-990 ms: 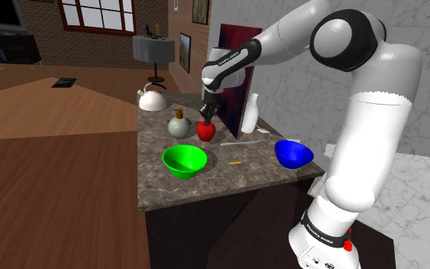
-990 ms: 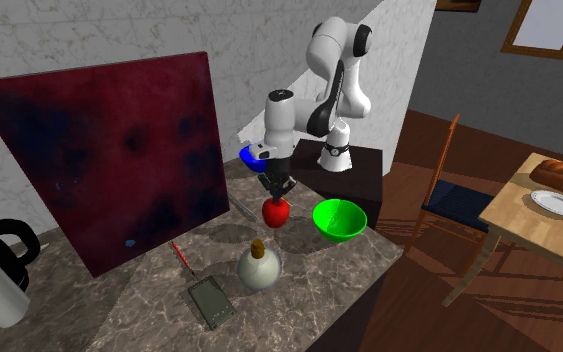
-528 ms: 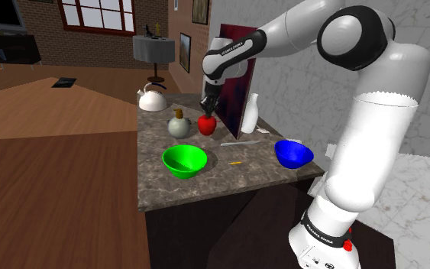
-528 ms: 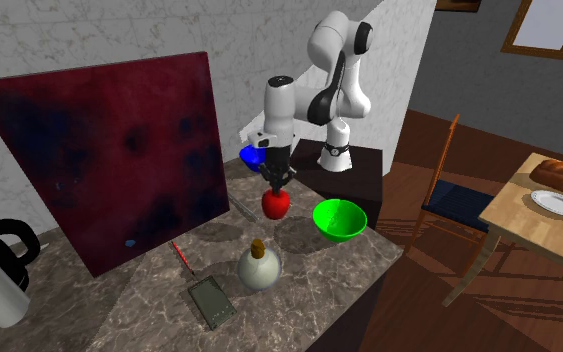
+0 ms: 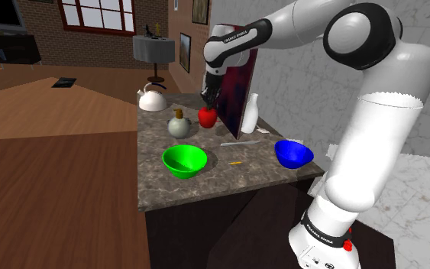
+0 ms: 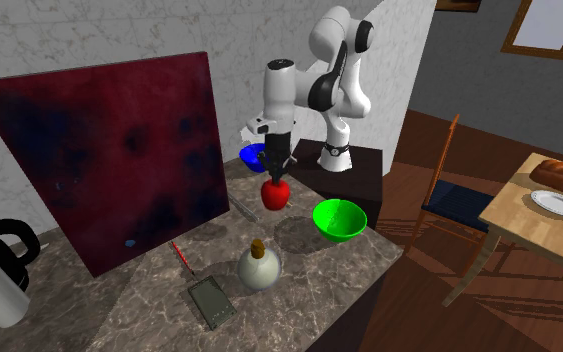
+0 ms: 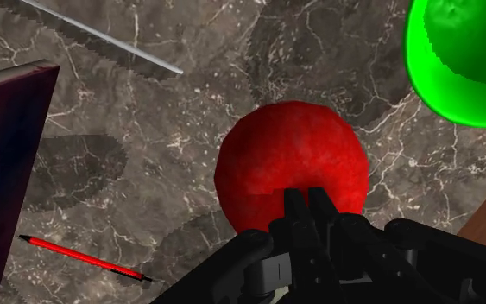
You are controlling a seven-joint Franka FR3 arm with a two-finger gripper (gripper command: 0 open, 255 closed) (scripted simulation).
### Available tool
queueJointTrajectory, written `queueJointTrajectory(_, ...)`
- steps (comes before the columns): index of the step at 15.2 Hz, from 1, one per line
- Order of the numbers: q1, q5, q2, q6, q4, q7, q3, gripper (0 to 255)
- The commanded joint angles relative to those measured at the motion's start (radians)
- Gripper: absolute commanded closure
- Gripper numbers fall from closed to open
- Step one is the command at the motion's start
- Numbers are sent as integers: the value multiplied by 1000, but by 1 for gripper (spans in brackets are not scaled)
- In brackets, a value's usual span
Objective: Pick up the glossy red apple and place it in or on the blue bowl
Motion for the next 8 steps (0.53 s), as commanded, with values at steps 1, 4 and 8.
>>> queueJointTrajectory(1, 0, -1, -8, -25, 17, 1, 0, 255)
queueJointTrajectory(4, 0, -3, -18, -64, 46, 2, -1, 255)
queueJointTrajectory(8, -14, -9, -84, -76, -8, -23, -13, 255)
